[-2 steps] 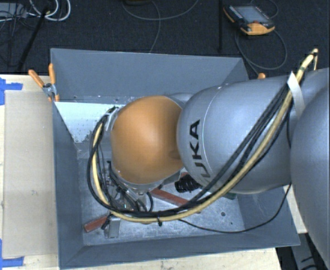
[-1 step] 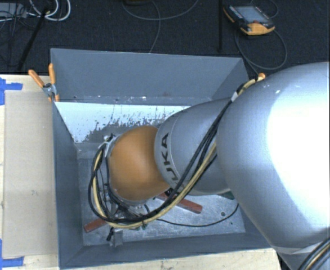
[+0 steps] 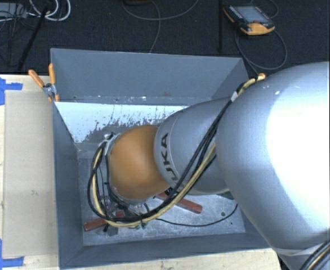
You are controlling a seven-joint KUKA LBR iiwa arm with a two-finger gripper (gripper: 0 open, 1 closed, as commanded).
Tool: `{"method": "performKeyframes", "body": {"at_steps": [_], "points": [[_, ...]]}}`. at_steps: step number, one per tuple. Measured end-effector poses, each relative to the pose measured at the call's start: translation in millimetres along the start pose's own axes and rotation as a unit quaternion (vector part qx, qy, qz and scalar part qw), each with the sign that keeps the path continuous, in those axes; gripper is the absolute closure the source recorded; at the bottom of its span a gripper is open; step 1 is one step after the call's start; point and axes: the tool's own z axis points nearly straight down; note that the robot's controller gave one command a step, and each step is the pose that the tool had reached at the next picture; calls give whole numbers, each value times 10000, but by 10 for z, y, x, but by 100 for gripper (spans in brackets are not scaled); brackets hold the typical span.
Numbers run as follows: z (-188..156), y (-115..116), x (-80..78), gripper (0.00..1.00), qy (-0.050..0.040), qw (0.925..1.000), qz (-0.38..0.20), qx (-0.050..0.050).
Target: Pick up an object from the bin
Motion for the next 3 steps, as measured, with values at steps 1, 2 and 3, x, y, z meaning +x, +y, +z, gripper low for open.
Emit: {"method": "performKeyframes", "body": {"at_steps": [1,2,3], "points": [[-136,109,-42,100,-13,10000,-44,-5],[-557,142,-38,100,-24,10000,-75,-5],[-1540,2,-293,100,-59,9996,-276,-4]]}}
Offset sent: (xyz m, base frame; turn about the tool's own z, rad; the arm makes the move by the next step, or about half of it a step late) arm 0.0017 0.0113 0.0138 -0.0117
